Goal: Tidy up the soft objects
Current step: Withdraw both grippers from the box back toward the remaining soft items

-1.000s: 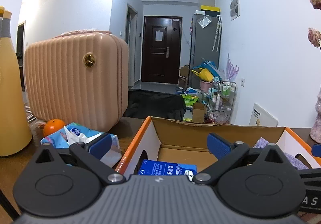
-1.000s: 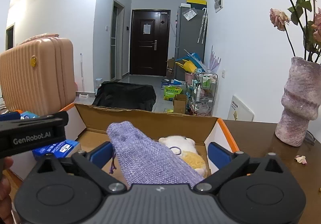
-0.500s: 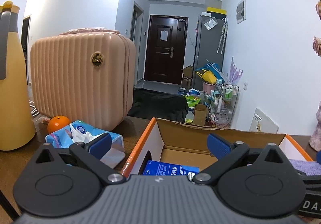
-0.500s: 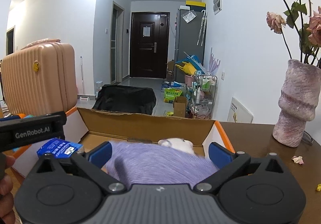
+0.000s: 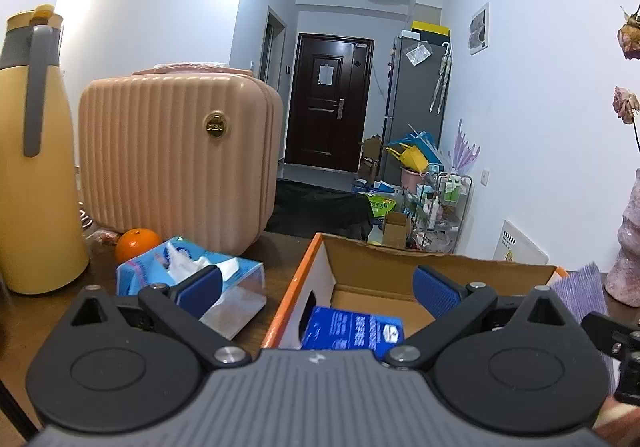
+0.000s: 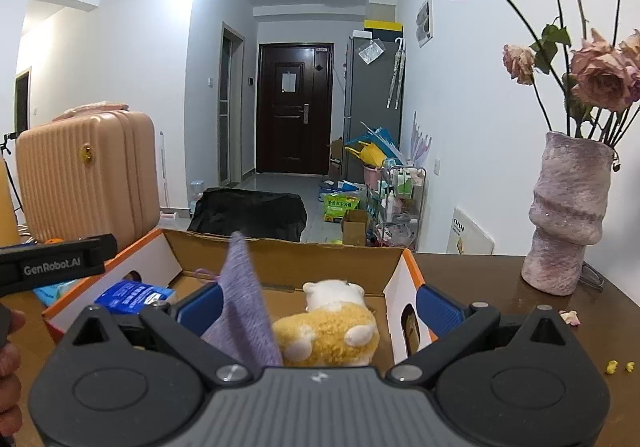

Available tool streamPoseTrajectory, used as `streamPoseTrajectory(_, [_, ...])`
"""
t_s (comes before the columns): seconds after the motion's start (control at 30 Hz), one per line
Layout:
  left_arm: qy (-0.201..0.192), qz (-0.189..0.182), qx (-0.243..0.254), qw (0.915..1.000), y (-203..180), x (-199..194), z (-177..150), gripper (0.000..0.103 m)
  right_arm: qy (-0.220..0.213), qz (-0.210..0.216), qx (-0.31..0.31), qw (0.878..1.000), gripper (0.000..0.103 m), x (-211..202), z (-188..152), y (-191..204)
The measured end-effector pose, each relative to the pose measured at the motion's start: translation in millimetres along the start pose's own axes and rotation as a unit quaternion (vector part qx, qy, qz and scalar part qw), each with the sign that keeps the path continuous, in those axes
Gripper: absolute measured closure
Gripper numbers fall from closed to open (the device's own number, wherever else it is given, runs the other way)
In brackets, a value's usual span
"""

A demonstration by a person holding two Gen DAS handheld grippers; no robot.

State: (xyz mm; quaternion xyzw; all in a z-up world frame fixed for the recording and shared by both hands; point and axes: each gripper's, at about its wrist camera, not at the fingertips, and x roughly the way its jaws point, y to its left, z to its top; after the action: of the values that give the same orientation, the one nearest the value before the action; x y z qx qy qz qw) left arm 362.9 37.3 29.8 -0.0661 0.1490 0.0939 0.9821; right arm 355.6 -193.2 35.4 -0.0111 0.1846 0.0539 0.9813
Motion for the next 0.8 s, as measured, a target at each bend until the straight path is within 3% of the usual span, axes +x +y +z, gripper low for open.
streamPoseTrajectory(0.8, [0.009,-0.001,0.028,0.9996,25.9,-68.8,-28.7,0.000,-0.013,-0.005,0.009,1.000,0.000,-74.6,-45.4,-15.5])
